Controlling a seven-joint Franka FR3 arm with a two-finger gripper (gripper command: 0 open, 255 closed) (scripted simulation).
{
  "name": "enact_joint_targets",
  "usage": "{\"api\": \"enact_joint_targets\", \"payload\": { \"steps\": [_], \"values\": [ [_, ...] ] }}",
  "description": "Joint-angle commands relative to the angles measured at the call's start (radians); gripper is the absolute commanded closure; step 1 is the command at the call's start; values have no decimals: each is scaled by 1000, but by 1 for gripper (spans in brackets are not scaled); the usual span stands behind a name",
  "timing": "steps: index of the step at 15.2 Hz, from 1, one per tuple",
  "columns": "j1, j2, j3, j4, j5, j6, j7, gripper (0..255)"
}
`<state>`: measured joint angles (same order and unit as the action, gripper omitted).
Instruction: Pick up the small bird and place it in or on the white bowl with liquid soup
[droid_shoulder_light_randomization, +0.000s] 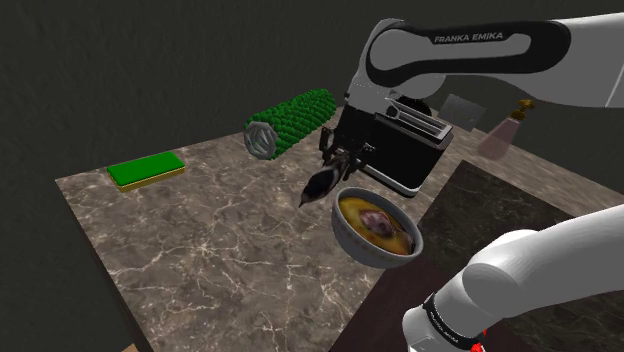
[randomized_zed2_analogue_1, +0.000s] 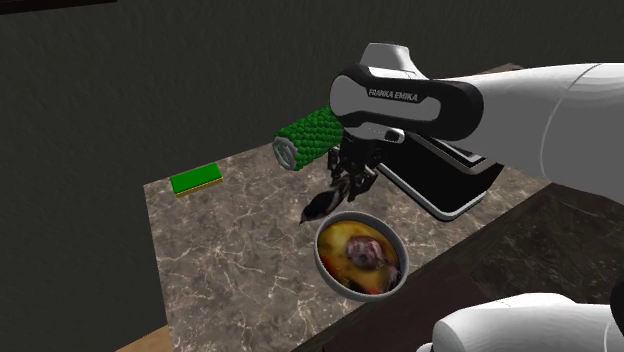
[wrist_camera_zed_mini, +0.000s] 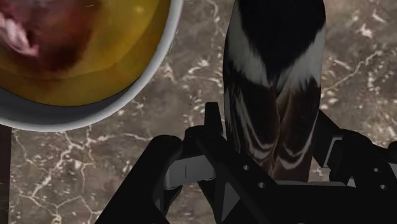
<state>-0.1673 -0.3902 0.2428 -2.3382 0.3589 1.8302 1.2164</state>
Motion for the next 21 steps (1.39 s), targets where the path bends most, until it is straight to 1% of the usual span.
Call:
{"api": "enact_joint_targets", "payload": {
  "steps": [1, 17, 21],
  "values": [
    [-1, -8, -5, 22, -4, -31, 5, 255],
    [-7, -20, -27, 219, -22, -235, 52, 255],
    [17, -174, -19, 95, 13, -257, 73, 255]
  ]
}}
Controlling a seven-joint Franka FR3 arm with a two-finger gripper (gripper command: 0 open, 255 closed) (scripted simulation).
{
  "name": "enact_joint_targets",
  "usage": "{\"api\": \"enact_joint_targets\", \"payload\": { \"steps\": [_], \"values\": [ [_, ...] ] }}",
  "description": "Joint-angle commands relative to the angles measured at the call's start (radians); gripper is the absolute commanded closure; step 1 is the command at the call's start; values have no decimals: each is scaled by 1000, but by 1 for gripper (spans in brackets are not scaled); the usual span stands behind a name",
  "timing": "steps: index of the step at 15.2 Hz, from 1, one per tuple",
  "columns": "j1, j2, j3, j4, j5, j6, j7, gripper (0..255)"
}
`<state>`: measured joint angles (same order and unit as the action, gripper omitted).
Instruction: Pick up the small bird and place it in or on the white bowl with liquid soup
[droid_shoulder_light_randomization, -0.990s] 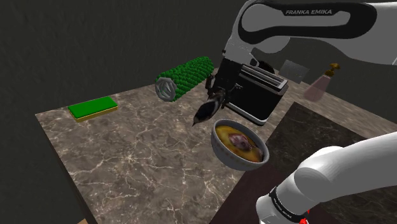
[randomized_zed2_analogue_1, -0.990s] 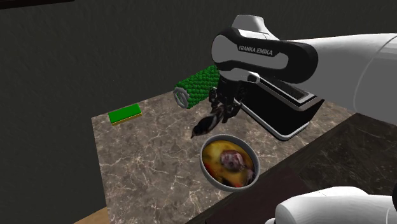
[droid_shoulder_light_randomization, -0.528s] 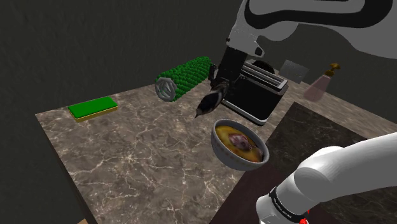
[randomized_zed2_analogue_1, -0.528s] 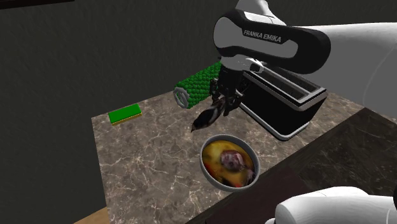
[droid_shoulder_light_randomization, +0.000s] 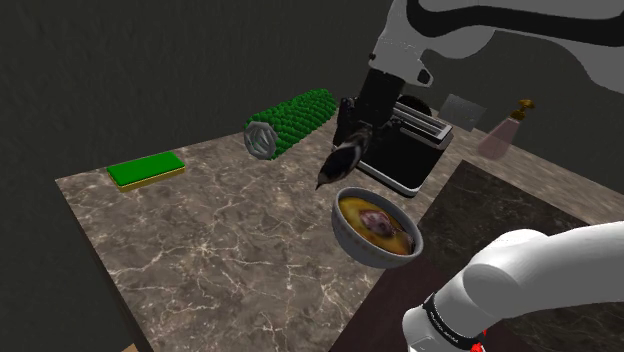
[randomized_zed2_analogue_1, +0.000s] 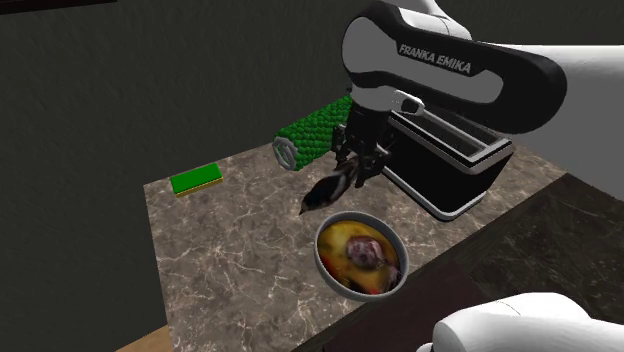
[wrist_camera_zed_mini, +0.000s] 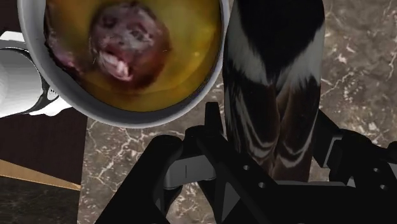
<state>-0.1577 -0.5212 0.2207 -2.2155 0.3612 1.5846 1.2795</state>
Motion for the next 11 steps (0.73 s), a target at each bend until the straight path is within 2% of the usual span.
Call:
{"api": "enact_joint_targets", "payload": {
  "steps": [1, 9, 11],
  "values": [
    [15, -82, 5, -56, 19, -20, 17, 255],
    [84, -386, 29, -240, 94, -119, 97, 255],
    [85, -393, 35, -270, 99, -97, 91, 255]
  ]
}}
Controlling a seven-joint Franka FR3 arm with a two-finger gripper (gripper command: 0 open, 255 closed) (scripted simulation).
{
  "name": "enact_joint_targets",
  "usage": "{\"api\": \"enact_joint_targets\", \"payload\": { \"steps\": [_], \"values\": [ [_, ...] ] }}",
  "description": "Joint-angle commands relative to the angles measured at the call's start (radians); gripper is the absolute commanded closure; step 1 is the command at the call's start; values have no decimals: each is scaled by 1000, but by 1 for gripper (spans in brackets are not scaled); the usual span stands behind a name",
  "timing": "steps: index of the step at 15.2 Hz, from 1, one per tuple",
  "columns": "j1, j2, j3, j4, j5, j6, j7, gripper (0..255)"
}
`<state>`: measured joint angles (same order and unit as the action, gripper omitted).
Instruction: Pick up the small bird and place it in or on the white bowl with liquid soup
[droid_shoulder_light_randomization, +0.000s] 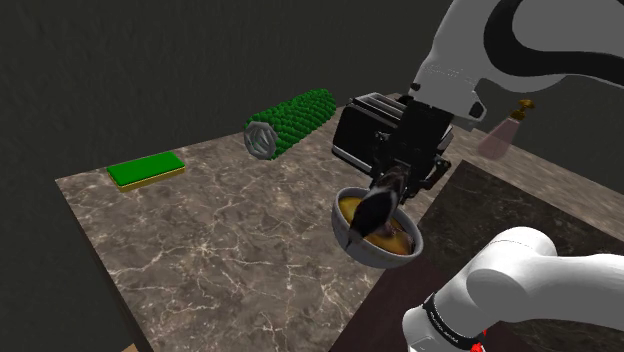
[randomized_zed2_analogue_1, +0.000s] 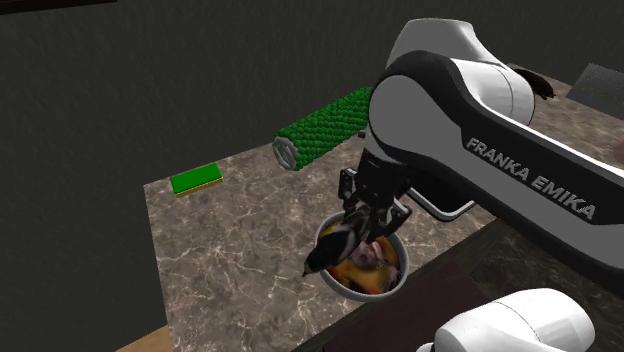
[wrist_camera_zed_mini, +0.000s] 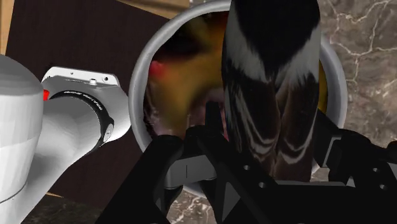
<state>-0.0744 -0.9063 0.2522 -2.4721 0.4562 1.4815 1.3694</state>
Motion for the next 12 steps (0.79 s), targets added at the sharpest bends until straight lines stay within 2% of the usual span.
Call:
{"api": "enact_joint_targets", "payload": {
  "steps": [1, 12],
  "values": [
    [3, -11, 6, -28, 7, 17, -3, 255],
    [12, -31, 38, -161, 37, 127, -35, 255]
  ]
}}
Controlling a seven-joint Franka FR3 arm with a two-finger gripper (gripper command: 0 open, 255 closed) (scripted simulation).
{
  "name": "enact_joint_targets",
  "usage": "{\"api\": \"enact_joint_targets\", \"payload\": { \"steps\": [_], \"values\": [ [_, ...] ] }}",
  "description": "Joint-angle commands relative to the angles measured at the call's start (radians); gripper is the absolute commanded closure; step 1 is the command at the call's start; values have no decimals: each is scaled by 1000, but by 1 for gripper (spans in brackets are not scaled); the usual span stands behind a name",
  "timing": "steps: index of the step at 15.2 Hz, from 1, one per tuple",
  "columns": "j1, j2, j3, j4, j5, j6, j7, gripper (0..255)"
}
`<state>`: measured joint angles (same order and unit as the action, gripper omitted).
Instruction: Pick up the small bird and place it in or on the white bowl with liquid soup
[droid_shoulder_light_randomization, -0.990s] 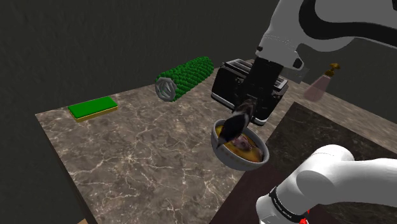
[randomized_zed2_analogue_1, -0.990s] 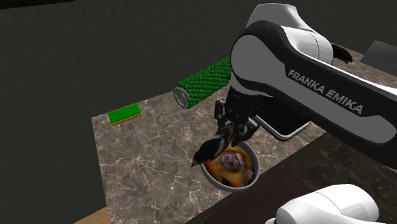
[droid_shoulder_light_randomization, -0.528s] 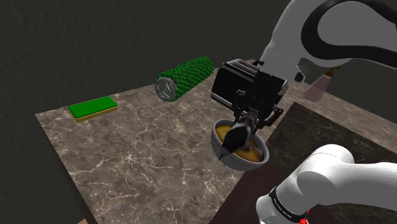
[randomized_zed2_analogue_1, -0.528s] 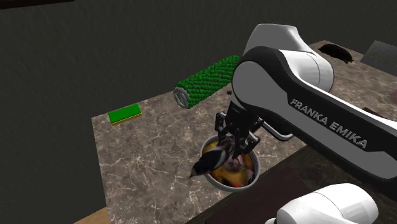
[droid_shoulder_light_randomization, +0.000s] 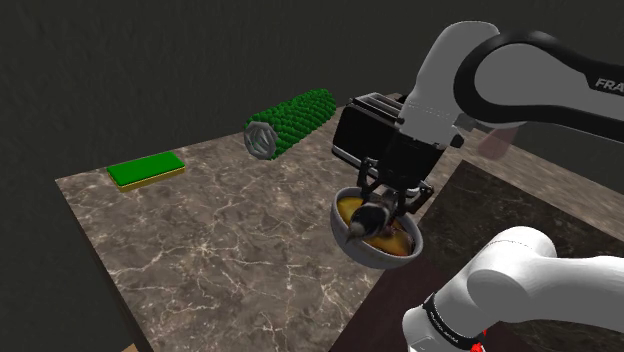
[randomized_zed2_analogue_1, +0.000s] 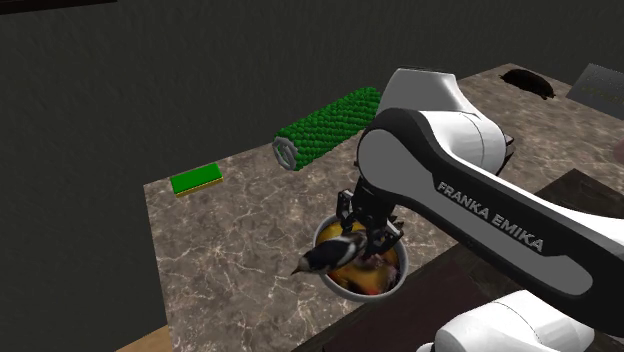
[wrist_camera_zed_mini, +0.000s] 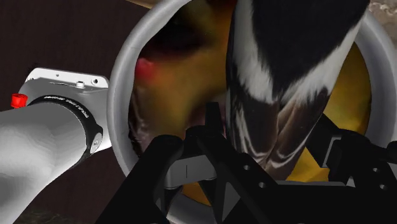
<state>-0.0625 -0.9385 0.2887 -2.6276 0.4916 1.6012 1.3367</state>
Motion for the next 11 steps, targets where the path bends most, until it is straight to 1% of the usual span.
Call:
{"api": "enact_joint_targets", "payload": {
  "steps": [1, 6, 7, 11],
  "values": [
    [0, 1, 2, -5, 1, 7, -2, 255],
    [0, 1, 2, -5, 1, 7, -2, 255],
    [0, 1, 2, -5, 1, 7, -2, 0],
    [0, 1, 2, -5, 2, 7, -2, 0]
  ]
}}
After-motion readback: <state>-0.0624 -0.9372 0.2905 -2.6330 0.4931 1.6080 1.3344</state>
